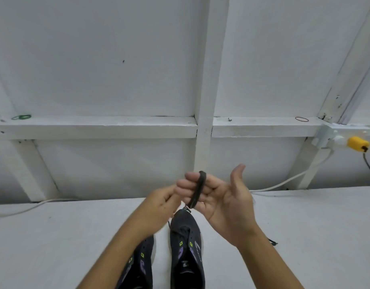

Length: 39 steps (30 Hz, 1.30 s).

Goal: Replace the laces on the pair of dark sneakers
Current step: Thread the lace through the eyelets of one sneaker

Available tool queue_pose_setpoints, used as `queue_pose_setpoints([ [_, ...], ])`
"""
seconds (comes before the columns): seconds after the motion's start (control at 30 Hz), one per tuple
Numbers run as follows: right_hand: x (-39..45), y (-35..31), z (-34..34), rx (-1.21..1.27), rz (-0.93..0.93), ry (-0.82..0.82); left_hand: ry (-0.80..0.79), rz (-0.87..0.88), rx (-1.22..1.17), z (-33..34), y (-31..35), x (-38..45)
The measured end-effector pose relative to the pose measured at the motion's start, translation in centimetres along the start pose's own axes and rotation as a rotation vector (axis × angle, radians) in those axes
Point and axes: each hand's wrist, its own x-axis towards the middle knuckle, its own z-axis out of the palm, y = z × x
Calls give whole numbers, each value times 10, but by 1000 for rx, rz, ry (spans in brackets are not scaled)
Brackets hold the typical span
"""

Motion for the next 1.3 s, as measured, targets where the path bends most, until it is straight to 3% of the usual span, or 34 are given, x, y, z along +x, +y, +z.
queue_pose_setpoints([
  [0.07,6,-7,-6,-59,-75,38,-111,16,136,23,-6,-14],
  [0.17,10,-9,-16,-488,-35,186,-254,72,342,29,0,-28],
  [0.27,2,3,-22,-781,129,137,-134,150,396,-3,21,-23],
  [0.4,-8,14,-11,-478,308,-94,-80,148,334,-44,32,-2],
  [0.5,-5,6,-2,-185,213,-206,-81,51,49,-30,24,2],
  [0.57,0,-1,-3,-87,95,-151,-81,-5,-46,-11,10,-6],
  [0.67,9,-4,-13,-208,11,45,-212,39,266,13,-5,-32],
  [0.73,11,1,-18,-418,76,133,-296,82,406,12,4,-41],
  [0.83,4,20,-22,-601,244,75,-208,114,486,-14,26,-28],
  [0.97,-7,30,-10,-402,354,-100,-111,86,312,-44,29,0],
  [1.07,-8,18,-4,-176,280,-177,-113,24,53,-27,14,2],
  [1.13,-5,10,-5,-57,177,-144,-114,-51,-61,-10,1,-7],
  [1.2,-1,5,-13,-37,86,-45,-153,-24,144,7,-11,-23],
  [1.3,7,6,-25,-248,112,105,-337,55,378,17,-5,-42],
])
